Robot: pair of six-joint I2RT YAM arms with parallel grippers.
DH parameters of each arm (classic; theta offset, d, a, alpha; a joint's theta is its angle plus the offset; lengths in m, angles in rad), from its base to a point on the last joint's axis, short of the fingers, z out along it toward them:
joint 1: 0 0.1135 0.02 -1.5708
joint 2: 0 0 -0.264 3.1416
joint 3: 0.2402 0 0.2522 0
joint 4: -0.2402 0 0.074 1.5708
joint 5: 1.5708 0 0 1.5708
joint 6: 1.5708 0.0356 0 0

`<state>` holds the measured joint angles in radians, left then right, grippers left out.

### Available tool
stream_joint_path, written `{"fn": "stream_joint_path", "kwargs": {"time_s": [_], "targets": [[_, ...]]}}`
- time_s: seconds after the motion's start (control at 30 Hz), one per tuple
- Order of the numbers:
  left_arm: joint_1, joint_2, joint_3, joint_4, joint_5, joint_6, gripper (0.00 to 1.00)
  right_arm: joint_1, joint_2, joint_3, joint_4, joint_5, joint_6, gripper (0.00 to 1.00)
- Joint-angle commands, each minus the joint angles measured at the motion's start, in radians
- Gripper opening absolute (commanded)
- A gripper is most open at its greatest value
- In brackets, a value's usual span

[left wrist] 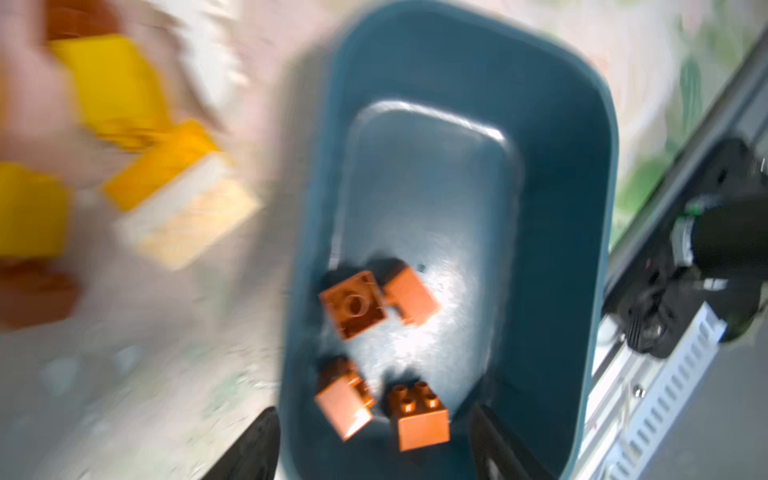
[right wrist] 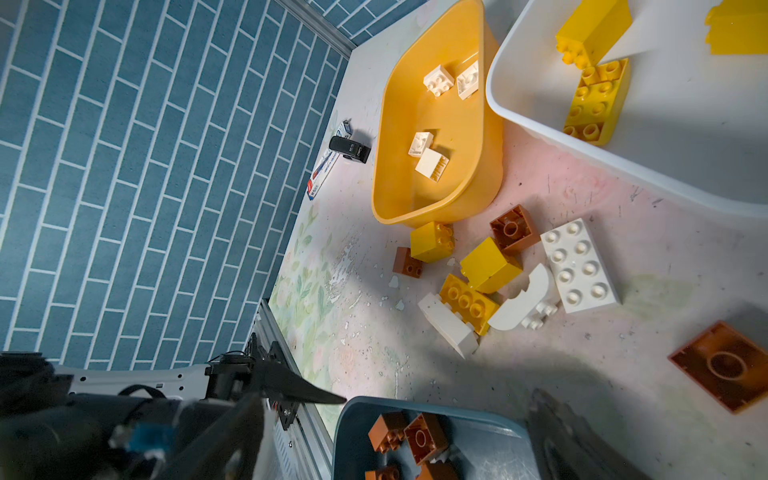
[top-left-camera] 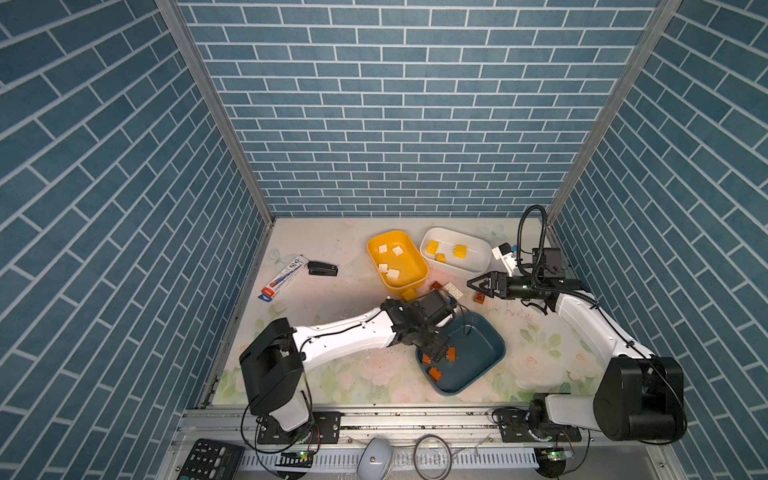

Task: Sort the legos into containers by color
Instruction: 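Return the left gripper to the bricks and grasp another brown brick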

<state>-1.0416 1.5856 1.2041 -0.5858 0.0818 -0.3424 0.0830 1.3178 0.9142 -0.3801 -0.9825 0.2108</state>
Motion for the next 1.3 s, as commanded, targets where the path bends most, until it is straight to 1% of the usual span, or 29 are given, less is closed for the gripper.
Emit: {"fn": "stream_joint_path", "kwargs": {"time_s": [0.0, 0.03, 0.1, 0.17, 0.23, 0.27, 0.37, 0.53, 0.7, 0.83, 0.93, 1.03, 1.13, 1.27], "targets": [[0.059, -0.060, 0.009, -0.077, -0.155, -0.149, 0.74, -0.003, -0.020, -0.003, 0.007, -0.001, -0.004, 0.98], [0.069, -0.065, 0.006, -0.076, -0.202, -0.186, 0.74, -0.003, -0.019, -0.003, 0.012, -0.001, 0.001, 0.98], [0.099, -0.055, 0.004, -0.076, -0.253, -0.275, 0.72, -0.002, -0.019, -0.007, 0.030, 0.001, 0.015, 0.99], [0.134, -0.022, 0.008, -0.076, -0.278, -0.367, 0.72, -0.003, -0.017, -0.013, 0.056, -0.003, 0.035, 0.98], [0.156, 0.014, 0.012, -0.059, -0.289, -0.428, 0.71, -0.002, -0.013, -0.011, 0.061, -0.003, 0.038, 0.98], [0.162, 0.035, 0.021, -0.064, -0.313, -0.467, 0.71, -0.003, -0.012, -0.011, 0.060, -0.002, 0.039, 0.98], [0.179, 0.100, 0.043, -0.046, -0.327, -0.516, 0.70, -0.003, -0.015, -0.011, 0.060, 0.001, 0.039, 0.99], [0.202, 0.201, 0.059, 0.020, -0.344, -0.535, 0.66, -0.002, -0.015, -0.019, 0.068, 0.004, 0.045, 0.99], [0.223, 0.283, 0.086, 0.048, -0.337, -0.518, 0.64, -0.002, -0.012, -0.023, 0.082, 0.007, 0.053, 0.98], [0.242, 0.318, 0.085, 0.086, -0.341, -0.501, 0.62, -0.002, -0.015, -0.025, 0.079, 0.011, 0.053, 0.98], [0.250, 0.350, 0.092, 0.126, -0.315, -0.466, 0.60, -0.002, -0.012, -0.031, 0.079, 0.011, 0.054, 0.98], [0.255, 0.370, 0.101, 0.130, -0.314, -0.448, 0.56, -0.001, -0.012, -0.037, 0.084, 0.011, 0.056, 0.99], [0.264, 0.382, 0.098, 0.142, -0.314, -0.439, 0.54, -0.001, -0.011, -0.038, 0.083, 0.011, 0.056, 0.98], [0.268, 0.396, 0.098, 0.175, -0.286, -0.401, 0.46, -0.002, -0.006, -0.037, 0.084, 0.010, 0.056, 0.99]]}}
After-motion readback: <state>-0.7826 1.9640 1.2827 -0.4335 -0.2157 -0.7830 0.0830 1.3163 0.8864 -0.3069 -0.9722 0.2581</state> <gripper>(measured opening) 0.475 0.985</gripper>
